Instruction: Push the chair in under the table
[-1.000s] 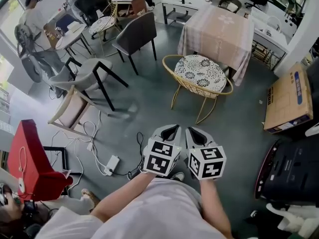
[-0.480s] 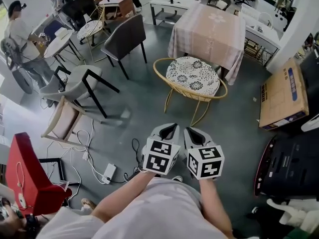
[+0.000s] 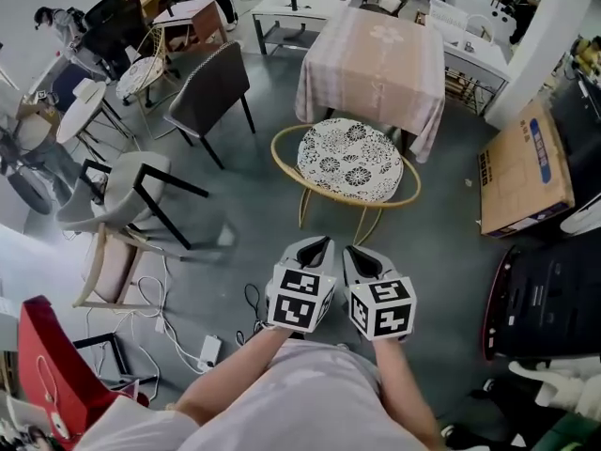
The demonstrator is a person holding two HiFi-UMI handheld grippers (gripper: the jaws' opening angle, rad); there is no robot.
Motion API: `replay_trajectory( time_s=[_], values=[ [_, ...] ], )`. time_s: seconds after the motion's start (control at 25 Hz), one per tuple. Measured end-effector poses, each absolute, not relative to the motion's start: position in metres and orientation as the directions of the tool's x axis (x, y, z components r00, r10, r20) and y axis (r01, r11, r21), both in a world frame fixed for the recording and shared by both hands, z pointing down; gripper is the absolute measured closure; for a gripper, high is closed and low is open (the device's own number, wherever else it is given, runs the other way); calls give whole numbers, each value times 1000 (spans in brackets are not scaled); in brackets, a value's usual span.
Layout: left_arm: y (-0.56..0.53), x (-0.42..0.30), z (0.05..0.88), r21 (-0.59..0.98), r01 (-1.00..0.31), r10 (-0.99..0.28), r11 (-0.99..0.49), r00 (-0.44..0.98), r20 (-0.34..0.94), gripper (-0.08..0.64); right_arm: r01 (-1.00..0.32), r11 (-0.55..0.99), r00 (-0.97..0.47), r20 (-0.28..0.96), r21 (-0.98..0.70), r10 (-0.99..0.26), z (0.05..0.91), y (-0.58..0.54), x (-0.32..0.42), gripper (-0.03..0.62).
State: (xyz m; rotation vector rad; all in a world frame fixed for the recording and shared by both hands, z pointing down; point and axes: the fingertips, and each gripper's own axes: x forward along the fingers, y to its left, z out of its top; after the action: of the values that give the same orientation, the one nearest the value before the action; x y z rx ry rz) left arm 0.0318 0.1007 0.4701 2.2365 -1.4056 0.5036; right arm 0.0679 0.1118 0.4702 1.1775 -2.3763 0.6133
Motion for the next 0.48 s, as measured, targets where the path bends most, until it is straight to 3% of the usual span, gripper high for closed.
replay_trajectory(
  time_s=[0.48],
  values=[
    [42,13,472,200,-845,-668,-496,518,534,555,-887,426,-444,578,-178,-684,472,58,54,588]
  ],
)
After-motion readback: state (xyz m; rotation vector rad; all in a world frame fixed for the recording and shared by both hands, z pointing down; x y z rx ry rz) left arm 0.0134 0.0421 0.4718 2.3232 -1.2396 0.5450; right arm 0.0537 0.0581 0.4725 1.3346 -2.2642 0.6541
